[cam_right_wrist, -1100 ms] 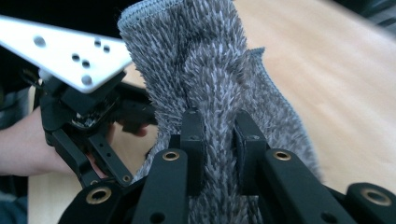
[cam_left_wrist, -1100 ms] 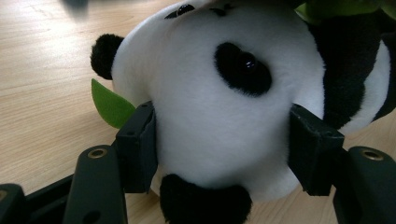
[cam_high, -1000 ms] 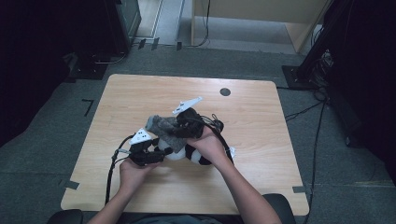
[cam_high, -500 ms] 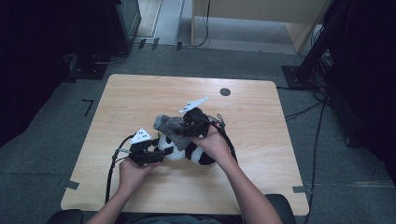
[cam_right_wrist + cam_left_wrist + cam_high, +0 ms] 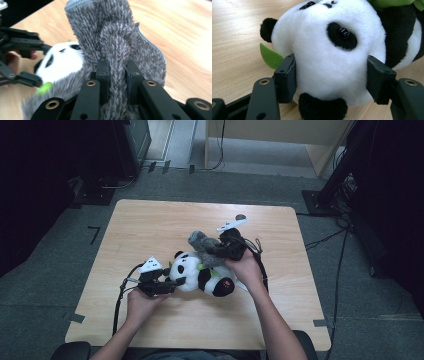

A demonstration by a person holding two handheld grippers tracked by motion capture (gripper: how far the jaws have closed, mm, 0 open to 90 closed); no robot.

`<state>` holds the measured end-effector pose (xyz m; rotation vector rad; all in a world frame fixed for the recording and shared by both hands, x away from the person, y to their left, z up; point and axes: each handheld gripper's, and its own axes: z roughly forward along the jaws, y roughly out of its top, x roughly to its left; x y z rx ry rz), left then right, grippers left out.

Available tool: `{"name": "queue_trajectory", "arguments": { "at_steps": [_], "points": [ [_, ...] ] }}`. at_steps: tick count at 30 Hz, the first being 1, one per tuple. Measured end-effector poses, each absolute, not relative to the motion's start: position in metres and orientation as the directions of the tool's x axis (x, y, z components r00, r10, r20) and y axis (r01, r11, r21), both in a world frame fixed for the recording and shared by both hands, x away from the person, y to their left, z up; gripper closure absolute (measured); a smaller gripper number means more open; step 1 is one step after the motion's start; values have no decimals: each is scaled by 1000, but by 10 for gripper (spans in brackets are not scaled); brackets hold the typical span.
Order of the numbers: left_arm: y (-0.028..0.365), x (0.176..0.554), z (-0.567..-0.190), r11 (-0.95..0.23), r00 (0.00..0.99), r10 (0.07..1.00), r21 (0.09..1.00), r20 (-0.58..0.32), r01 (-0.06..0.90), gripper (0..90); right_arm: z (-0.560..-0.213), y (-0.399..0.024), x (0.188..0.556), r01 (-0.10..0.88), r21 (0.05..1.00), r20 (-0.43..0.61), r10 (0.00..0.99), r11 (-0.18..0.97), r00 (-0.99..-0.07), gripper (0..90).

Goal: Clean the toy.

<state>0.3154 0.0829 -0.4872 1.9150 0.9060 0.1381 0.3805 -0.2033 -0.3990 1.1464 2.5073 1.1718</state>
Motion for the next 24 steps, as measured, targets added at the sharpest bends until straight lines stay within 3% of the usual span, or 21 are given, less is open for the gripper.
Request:
{"name": "queue_trajectory", "arguments": {
  "at_steps": [7, 13, 18, 24],
  "points": [
    [82, 317, -485, -249, 719, 643, 816, -264, 521, 342, -372, -215, 366, 546, 768, 204, 679, 336, -705, 787],
    [81, 316, -483, -237, 712, 647, 817, -272, 527, 342, -355, -180, 343, 451, 810, 161, 598, 375, -785, 787],
    [79, 314, -482, -228, 711, 653, 827, -262, 514, 345, -367, -142, 336, 429, 785, 125, 563, 447, -817, 786],
    [77, 314, -485, -232, 698, 667, 819, -259, 525, 346, -406, -115, 342, 466, 689, 109, 556, 555, -824, 785]
  ]
}}
